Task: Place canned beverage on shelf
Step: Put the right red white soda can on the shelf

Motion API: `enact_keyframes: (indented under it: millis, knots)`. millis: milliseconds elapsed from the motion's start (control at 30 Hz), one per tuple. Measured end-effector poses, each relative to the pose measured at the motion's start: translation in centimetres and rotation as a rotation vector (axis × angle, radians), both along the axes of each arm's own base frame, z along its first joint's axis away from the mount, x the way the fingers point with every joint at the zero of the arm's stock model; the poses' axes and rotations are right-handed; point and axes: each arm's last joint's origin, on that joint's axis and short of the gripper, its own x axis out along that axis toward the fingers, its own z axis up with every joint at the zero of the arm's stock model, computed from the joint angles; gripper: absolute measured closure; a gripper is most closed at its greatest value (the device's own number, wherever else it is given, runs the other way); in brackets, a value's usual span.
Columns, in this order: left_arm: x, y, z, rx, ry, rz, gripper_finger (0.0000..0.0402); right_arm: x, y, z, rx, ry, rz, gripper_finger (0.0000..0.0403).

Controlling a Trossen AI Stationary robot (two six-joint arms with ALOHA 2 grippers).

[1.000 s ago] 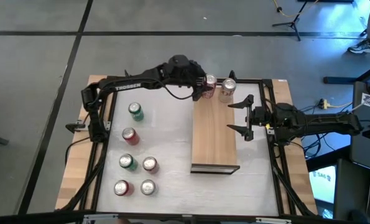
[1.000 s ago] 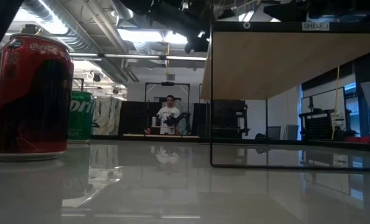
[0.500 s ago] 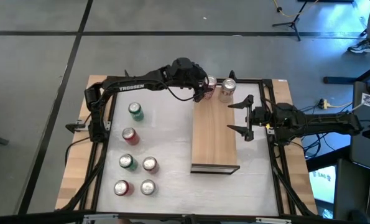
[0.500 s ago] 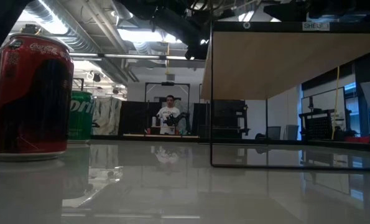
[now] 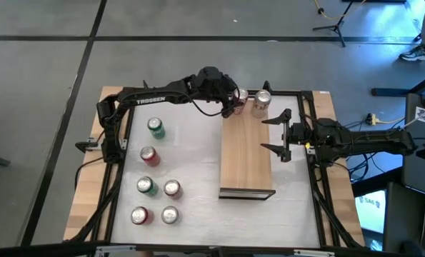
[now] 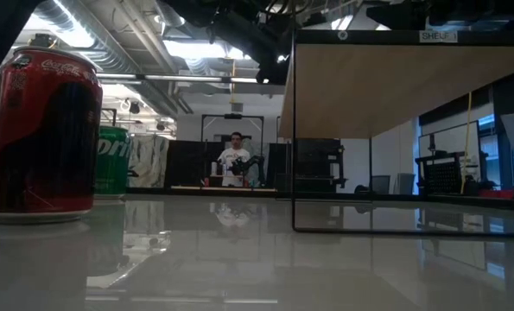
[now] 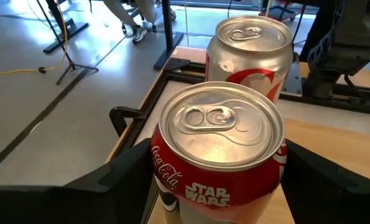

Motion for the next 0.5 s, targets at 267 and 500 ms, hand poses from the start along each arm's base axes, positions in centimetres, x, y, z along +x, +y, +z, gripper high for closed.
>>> enact_keyframes:
  millis: [267,500]
  knots:
    - [-0.01,-0.01,-0.03,-0.001,0.003,0.000,0.0098,0.00,0.00,0.00,0.000,0.000,0.000,0.0017]
    - [0.09,-0.30,-0.07,-0.002,0.007,-0.006,0.0073,0.00,0.00,0.00,0.000,0.000,0.000,0.0017]
